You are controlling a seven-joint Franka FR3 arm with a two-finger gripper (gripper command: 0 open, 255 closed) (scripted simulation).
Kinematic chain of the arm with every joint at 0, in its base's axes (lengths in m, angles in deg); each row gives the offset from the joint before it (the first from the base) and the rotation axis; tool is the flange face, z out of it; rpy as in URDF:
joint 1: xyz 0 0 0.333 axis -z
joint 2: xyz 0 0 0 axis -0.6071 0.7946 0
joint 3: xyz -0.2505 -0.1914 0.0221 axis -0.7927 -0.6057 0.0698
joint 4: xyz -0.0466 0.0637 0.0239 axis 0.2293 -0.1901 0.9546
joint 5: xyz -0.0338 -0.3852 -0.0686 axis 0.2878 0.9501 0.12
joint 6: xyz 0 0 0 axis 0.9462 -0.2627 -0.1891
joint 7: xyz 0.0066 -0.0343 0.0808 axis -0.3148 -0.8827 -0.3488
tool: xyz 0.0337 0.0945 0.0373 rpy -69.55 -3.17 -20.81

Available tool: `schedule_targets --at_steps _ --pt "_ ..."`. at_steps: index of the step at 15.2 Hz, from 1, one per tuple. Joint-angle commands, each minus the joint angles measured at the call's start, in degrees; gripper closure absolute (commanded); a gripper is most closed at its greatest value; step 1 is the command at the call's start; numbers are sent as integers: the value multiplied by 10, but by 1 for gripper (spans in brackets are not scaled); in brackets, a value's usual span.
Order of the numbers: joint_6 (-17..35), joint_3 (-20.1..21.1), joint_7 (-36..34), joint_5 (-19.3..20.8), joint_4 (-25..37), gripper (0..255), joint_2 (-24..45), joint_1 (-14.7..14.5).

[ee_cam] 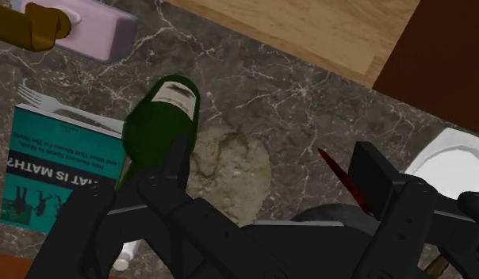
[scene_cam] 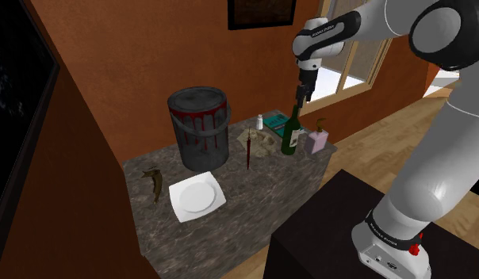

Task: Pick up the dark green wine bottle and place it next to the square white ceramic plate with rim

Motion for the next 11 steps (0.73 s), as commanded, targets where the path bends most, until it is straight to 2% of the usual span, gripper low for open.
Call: schedule_targets --at_steps 1,9,11 --pt "4 -5 20 -11 39 0 45 8" --pt "-12 -4 80 -56 232 0 231 54" --pt "2 -3 81 -57 221 0 234 54"
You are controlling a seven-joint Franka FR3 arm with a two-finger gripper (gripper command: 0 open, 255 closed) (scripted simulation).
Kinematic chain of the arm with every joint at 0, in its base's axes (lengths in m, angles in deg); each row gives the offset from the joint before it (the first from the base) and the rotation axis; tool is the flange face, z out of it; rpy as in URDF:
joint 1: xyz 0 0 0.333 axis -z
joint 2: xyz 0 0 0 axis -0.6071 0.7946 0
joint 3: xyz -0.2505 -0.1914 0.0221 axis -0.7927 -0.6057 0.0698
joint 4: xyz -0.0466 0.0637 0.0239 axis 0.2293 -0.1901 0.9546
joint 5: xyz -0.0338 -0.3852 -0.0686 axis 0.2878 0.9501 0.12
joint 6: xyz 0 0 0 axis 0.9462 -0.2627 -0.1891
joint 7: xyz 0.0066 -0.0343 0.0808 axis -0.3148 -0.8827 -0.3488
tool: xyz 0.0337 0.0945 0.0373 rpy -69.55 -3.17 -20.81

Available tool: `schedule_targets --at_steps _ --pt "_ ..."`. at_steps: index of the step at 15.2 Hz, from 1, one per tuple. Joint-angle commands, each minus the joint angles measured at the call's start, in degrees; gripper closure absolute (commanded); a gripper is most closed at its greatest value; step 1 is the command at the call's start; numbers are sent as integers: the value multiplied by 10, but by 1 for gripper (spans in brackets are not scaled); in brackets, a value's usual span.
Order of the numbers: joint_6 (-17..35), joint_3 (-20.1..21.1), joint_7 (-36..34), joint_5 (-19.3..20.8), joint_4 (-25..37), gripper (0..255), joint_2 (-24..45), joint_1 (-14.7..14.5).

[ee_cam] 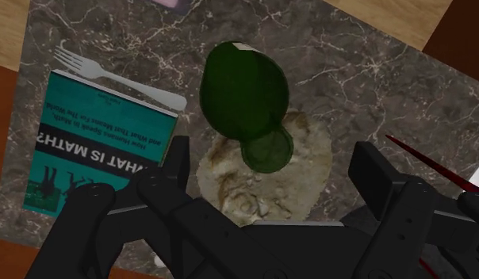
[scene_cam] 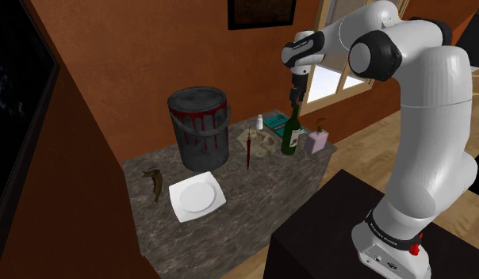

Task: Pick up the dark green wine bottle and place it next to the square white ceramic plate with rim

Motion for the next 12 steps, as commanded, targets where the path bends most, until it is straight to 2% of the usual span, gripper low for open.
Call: schedule_targets --at_steps 1,6,12 --pt "13 1 3 -2 -5 0 8 2" --pt "44 3 5 -6 -27 0 17 2" --pt "44 3 5 -6 -27 0 17 2"
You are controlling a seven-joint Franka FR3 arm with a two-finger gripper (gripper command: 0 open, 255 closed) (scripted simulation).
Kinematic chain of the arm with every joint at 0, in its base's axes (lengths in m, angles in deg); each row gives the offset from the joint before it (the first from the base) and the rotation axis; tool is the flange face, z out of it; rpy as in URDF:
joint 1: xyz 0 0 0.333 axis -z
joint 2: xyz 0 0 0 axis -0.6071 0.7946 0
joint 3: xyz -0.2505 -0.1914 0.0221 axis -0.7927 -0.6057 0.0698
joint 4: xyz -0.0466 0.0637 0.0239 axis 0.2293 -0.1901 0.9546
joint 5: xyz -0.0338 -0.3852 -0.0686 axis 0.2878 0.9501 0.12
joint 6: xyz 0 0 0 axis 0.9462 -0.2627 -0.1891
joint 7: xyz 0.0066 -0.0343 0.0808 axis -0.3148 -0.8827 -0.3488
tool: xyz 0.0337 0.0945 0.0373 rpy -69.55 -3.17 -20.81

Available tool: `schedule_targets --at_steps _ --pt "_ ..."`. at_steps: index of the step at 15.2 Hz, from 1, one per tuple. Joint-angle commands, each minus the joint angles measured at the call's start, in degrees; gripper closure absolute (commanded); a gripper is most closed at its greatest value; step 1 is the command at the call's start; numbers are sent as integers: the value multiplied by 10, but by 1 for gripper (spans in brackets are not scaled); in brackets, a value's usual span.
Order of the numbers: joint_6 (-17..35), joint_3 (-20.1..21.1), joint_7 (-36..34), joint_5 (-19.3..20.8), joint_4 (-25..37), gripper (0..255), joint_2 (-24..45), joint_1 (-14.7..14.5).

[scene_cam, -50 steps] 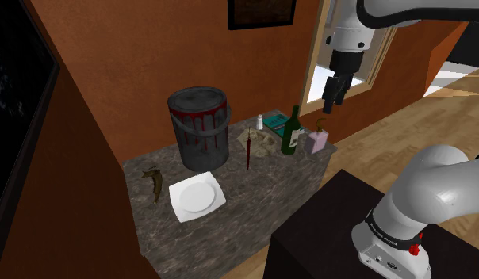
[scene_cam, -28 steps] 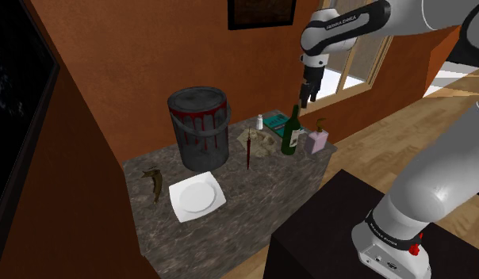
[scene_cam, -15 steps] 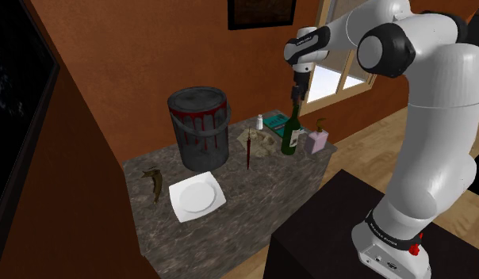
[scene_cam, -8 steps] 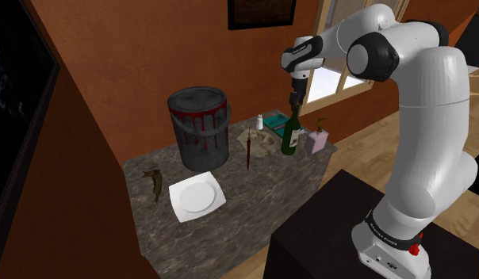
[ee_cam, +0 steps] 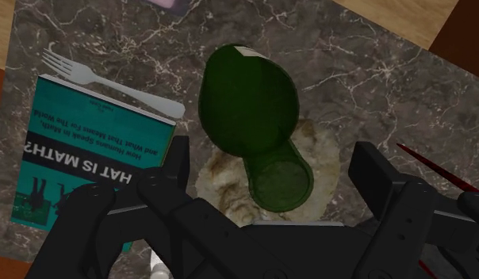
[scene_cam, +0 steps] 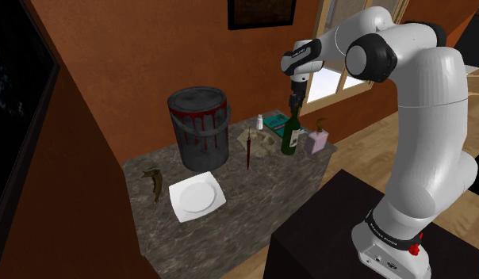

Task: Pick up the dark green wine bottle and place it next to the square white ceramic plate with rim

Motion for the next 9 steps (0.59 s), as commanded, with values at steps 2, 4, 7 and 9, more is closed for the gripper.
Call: schedule_targets --at_steps 2,4,7,9 --pt "0 0 0 0 0 255 0 0" --pt "0 0 0 0 0 255 0 0" --pt "0 0 0 0 0 255 0 0" --pt "0 0 0 0 0 255 0 0"
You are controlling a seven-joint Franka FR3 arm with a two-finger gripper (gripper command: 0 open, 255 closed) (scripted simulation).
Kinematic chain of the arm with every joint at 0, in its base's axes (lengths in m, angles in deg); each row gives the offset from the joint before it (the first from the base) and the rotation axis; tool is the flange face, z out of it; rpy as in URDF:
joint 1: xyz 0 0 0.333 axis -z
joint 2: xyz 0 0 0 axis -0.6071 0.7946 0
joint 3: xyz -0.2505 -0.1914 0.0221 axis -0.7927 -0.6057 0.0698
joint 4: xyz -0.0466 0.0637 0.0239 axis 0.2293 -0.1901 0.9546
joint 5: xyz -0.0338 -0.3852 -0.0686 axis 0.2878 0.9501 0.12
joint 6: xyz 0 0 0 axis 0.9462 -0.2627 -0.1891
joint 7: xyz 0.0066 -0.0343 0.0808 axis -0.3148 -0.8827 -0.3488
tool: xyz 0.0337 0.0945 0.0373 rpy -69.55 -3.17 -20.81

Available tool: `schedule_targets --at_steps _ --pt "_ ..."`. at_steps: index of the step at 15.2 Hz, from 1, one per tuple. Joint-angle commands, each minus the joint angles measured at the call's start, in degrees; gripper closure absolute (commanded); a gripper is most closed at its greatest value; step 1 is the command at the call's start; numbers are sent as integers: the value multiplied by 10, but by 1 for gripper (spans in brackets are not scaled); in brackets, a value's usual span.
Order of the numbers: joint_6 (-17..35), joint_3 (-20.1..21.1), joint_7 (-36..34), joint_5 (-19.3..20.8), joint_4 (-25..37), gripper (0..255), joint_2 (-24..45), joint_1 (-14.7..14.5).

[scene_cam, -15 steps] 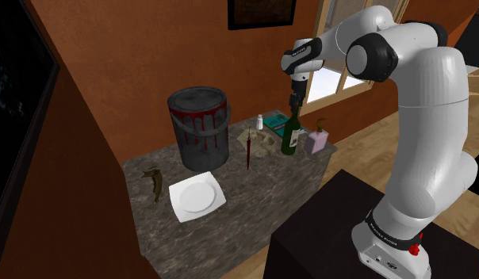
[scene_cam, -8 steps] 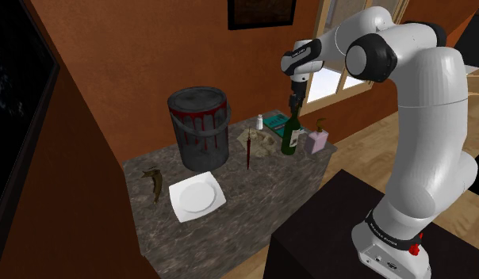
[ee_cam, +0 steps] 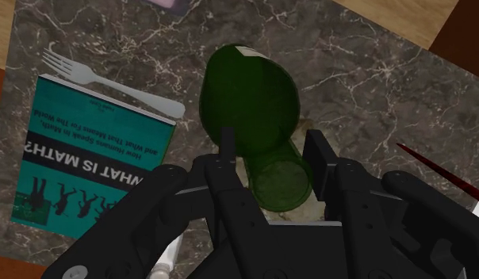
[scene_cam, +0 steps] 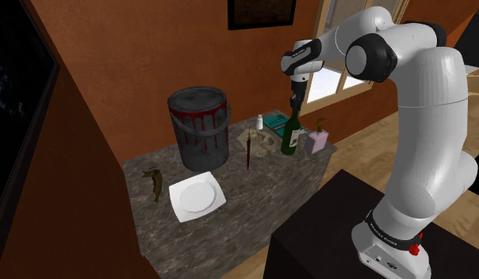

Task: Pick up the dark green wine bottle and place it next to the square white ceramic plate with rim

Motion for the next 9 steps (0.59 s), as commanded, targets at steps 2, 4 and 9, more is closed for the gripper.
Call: schedule_targets --at_steps 2,4,9 --pt "0 0 0 0 0 255 0 0" --pt "-12 -1 -1 2 6 255 -6 -1" --pt "-44 -4 -4 7 24 255 -21 -2"
